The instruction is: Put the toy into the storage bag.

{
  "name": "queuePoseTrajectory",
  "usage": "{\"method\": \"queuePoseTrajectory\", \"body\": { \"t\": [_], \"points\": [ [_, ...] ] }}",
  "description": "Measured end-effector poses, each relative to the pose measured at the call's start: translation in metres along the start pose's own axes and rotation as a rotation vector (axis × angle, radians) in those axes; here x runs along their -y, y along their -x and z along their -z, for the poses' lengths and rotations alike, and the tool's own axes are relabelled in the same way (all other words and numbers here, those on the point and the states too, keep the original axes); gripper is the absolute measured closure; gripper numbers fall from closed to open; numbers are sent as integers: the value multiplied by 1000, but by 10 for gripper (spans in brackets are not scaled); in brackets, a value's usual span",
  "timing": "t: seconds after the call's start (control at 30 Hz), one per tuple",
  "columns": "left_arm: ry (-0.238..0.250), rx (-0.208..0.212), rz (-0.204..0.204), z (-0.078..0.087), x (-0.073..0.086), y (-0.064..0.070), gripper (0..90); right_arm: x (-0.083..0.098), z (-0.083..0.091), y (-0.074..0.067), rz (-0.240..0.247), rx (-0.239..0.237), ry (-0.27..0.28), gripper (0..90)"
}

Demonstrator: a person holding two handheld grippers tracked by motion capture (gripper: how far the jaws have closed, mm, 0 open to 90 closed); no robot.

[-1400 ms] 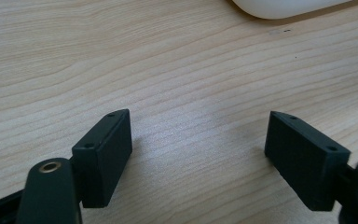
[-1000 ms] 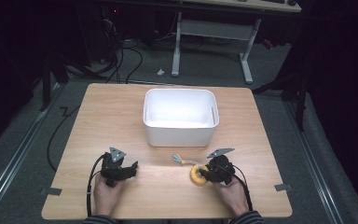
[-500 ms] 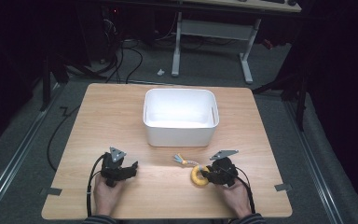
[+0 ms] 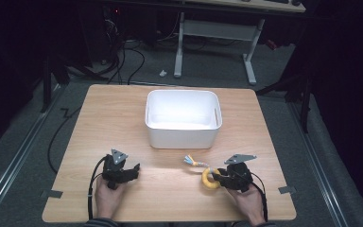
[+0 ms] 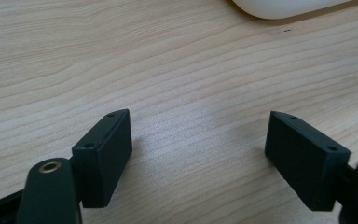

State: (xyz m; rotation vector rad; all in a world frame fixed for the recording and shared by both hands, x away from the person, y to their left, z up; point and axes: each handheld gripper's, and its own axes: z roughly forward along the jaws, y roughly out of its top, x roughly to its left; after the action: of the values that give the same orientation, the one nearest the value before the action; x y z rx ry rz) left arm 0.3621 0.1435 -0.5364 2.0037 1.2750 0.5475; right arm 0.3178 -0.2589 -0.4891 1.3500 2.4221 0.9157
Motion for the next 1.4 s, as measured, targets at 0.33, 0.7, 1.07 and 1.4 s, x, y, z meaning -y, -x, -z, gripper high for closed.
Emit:
{"method": "queuePoseTrajectory", "body": {
  "t": [0.33,0.7,1.07,1.4],
  "points": [
    [0,0,-1,0,0,0,234,6,15,8,7,27,5,707],
    [-1,0,-1,0,0,0,233,0,34,9,26,38,54,708],
    [0,0,-1,0,0,0,234,-12,56,6,55,44,80,708],
    [0,0,-1,0,0,0,233,-32,77,3,84,40,112,708]
  ]
}}
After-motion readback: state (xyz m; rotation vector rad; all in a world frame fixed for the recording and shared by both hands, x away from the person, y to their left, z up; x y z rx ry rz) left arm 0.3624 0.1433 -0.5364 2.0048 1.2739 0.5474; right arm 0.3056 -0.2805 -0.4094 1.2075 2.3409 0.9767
